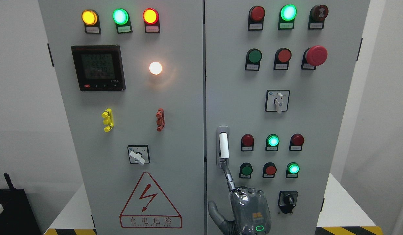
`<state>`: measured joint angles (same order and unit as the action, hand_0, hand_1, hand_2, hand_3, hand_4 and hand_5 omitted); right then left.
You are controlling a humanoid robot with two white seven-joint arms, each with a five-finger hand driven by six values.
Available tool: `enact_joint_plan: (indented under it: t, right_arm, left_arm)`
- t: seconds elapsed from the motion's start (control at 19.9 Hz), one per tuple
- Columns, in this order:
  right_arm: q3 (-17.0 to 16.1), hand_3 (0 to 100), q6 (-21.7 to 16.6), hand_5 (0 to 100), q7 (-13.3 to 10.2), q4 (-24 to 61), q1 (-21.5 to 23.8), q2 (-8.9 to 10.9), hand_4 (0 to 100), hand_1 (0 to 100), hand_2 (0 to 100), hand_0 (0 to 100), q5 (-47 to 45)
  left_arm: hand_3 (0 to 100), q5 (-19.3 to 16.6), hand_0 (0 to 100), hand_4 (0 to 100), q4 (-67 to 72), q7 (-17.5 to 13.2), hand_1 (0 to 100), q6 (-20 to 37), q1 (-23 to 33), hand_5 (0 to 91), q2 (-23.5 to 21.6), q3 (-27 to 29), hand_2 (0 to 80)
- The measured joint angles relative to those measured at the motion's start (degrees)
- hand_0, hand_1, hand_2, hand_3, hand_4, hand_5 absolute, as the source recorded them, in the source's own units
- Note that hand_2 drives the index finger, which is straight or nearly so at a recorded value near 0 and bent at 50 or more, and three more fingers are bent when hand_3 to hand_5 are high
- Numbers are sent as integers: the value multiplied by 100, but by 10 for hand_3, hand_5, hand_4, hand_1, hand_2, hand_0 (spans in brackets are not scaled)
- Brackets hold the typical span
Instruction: Release door handle
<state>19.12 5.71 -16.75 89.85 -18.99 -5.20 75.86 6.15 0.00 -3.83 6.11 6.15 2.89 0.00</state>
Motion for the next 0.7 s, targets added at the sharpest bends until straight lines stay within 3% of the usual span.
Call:
enact_joint_plan:
  t: [0.7]
  right_arm:
    - [3,1000,-21,995,43,55,-13,7,1000,334,0,378,-9]
  left_arm:
    - [0,0,120,0,0,0,389,0,0,0,1,0,0]
